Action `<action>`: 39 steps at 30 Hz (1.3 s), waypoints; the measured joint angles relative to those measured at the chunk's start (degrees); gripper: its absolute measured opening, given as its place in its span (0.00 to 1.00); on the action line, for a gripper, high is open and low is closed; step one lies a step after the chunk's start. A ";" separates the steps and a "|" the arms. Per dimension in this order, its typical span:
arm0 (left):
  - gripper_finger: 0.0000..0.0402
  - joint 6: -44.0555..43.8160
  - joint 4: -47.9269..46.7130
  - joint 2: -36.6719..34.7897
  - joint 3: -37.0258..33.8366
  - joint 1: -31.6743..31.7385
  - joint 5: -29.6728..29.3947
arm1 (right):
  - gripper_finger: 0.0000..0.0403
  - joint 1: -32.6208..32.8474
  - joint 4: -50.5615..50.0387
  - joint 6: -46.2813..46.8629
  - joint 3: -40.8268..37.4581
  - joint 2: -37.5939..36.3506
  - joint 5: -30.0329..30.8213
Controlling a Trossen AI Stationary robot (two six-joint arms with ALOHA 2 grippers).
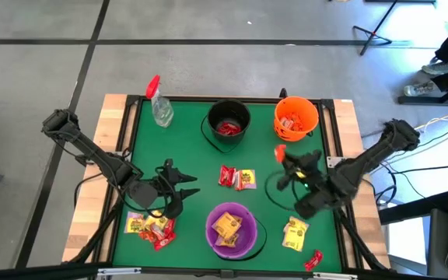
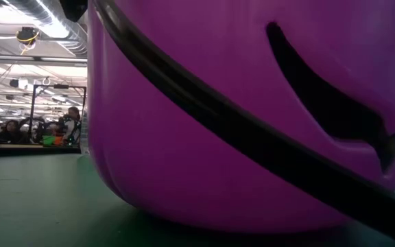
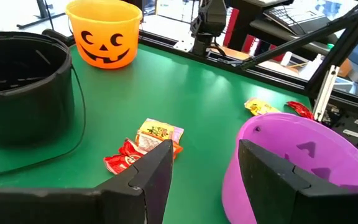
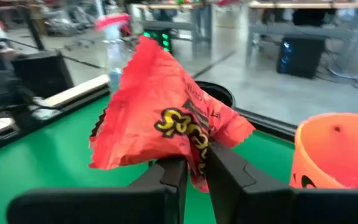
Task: Organize candy in baskets
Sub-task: Put the orange candy pack into the orange bucket
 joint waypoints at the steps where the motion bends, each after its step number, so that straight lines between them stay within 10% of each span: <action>1: 0.43 0.00 0.00 0.00 0.00 0.00 -0.17 | 0.13 -1.43 1.80 -2.16 -0.29 0.02 -0.86; 15: 0.43 0.50 -0.07 0.00 0.00 0.00 -0.64 | 0.13 -16.50 47.67 -55.51 -0.80 0.01 -29.92; 31: 0.43 1.95 -0.07 0.22 0.00 -0.02 -0.84 | 0.13 -30.68 42.03 -59.93 -0.93 -1.53 -46.16; 39: 0.43 6.05 -0.13 4.84 0.00 0.17 -8.44 | 0.13 -31.68 59.28 -66.29 -13.50 -3.60 -47.77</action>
